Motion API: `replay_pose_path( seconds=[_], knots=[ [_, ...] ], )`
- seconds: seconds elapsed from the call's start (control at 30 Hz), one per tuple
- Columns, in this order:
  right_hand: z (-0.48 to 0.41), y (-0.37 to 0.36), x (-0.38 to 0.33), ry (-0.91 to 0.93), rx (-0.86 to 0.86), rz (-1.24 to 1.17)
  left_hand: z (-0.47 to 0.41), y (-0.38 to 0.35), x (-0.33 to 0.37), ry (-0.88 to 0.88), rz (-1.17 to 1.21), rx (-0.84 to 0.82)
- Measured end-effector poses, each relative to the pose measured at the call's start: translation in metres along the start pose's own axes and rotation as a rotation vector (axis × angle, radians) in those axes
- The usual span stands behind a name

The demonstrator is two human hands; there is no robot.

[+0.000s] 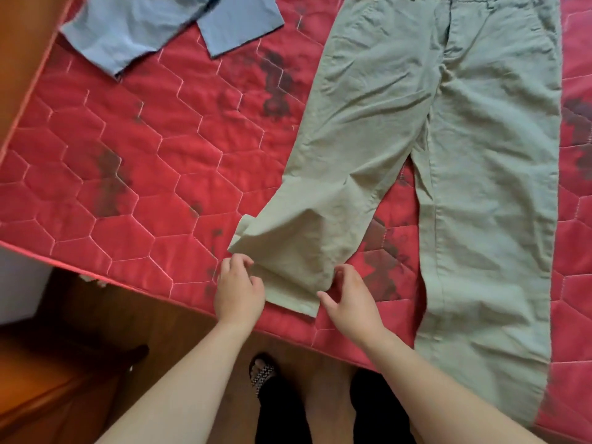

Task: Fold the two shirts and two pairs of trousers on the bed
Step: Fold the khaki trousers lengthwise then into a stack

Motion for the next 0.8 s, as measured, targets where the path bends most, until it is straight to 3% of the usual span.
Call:
replay_pose_path(
  seconds=[0.17,0.3,0.43,0.63,0.8],
  knots=[
    [0.011,-0.036,-0.009,-0.127,0.205,-0.028,-0.023,-0.014,-0.034,0.003,-0.163,-0.061],
    [0.008,-0.052,-0.012,-0.181,0.271,-0.007,-0.034,-0.023,-0.043,-0.014,-0.078,-0.130],
    [0.016,-0.044,-0.017,-0.247,0.250,-0.096,-0.025,-0.008,-0.054,-0.058,0.067,-0.238],
    [0.075,-0.015,-0.032,-0.237,0.238,0.002,0.030,0.033,-0.070,-0.179,0.093,-0.433],
    [0.108,0.002,-0.048,-0.185,0.174,0.075,0.053,0.056,-0.068,-0.235,0.022,-0.440]
  ],
)
Point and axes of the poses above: each hand's wrist, its own z-axis away from the middle knuckle, its own y-axis out of the back of the hand, x = y × z, the point moved 3 cm from there along -z, towards the middle knuckle, and after that the axes turned 5 degrees about x, right-handed, at the moved point
